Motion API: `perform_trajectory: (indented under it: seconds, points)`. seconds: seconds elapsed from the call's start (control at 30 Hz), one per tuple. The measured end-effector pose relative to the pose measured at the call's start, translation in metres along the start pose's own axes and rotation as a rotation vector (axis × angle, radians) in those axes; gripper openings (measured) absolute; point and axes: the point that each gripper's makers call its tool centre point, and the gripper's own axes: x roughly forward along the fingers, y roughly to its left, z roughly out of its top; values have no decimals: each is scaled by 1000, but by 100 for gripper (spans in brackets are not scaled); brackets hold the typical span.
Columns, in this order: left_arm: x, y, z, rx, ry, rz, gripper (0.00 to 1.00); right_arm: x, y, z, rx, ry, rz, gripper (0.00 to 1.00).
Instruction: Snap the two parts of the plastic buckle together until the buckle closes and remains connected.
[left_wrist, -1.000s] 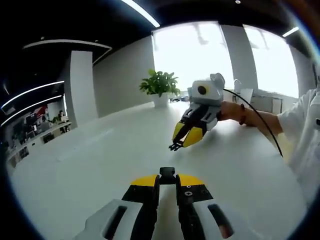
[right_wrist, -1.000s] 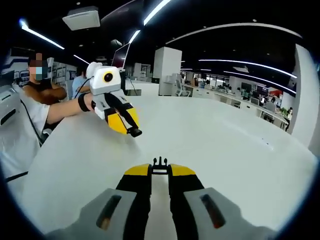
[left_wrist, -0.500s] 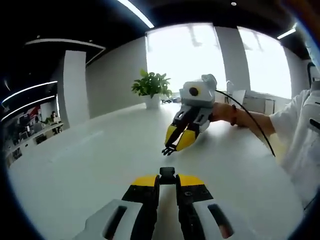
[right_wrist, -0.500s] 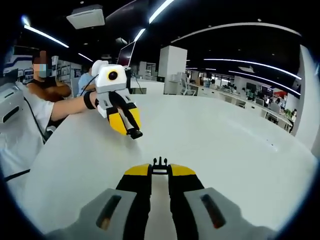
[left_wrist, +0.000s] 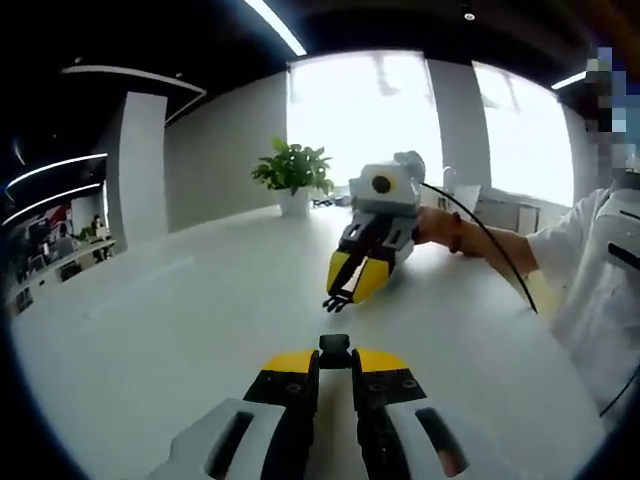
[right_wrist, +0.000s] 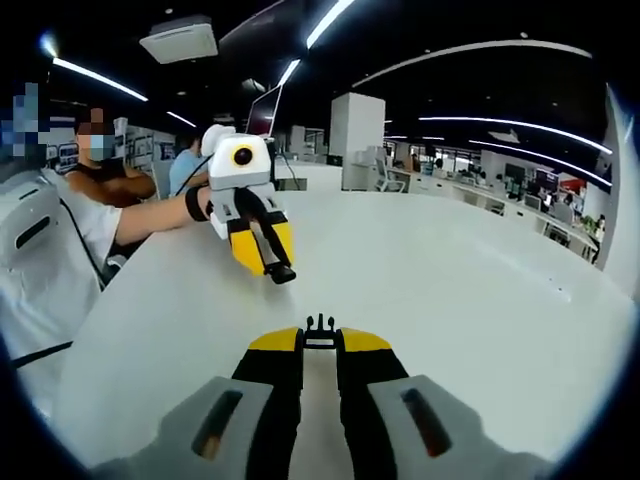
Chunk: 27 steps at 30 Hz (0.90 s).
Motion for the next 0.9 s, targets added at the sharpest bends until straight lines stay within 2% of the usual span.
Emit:
perform_trajectory:
  seconds: [0.27, 0.33, 0.47, 0.63, 0.9]
  points:
    - [1, -3, -4, -11, 15, -19, 12, 1, 3, -3, 7, 9, 17, 12]
    - [1, -4, -3, -13, 10, -23, 12, 1, 6, 0, 14, -10, 34, 12]
    - [1, -4, -2, -18, 2, -28, 12, 1, 7, 0, 12, -5, 38, 12]
    - [2, -9, -5, 14, 20, -44, 12, 2, 9, -2, 13, 0, 47, 12]
    - [1, -11, -2, -2, 5, -58, 12, 2, 10, -1, 13, -2, 52, 12]
